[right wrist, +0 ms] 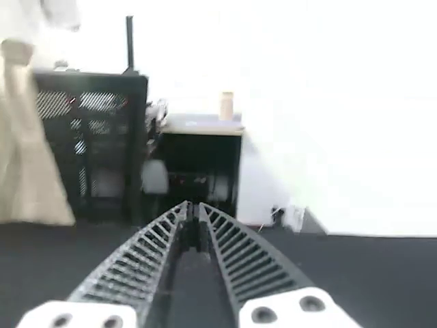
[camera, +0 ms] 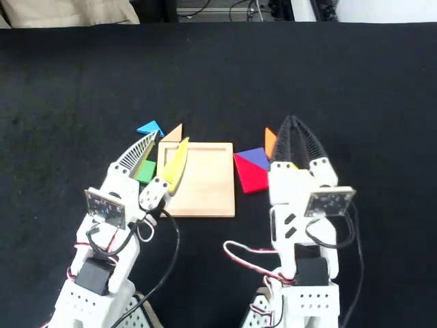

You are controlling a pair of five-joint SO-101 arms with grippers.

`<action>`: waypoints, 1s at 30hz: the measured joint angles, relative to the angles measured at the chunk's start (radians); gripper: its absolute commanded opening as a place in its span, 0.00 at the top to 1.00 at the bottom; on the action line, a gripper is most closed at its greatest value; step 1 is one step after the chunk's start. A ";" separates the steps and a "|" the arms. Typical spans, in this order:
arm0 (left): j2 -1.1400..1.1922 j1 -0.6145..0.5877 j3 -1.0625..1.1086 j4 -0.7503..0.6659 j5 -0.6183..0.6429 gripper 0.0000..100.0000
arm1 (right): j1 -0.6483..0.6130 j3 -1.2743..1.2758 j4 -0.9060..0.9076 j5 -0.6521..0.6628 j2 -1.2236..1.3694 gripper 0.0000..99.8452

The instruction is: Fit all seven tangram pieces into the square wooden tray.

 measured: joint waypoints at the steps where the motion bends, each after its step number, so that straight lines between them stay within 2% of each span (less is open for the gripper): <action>1: 0.000 0.000 0.000 0.018 0.000 0.81 | -0.012 0.000 0.040 0.000 0.000 0.99; 5: 0.000 -0.038 0.000 0.183 0.000 0.81 | -0.018 0.000 0.244 0.000 0.000 0.99; 8: 0.000 -0.110 0.000 0.256 0.000 0.81 | -0.026 0.000 0.302 0.000 0.000 0.99; 13: 0.000 -0.192 0.000 0.265 0.000 0.81 | -0.028 0.000 0.311 0.000 0.000 0.99; 27: 0.000 -0.169 0.000 0.353 -0.021 0.81 | -0.028 0.000 0.341 0.000 0.000 0.99; 30: 0.000 -0.199 0.000 0.353 -0.017 0.81 | -0.028 0.000 0.374 0.000 0.000 0.99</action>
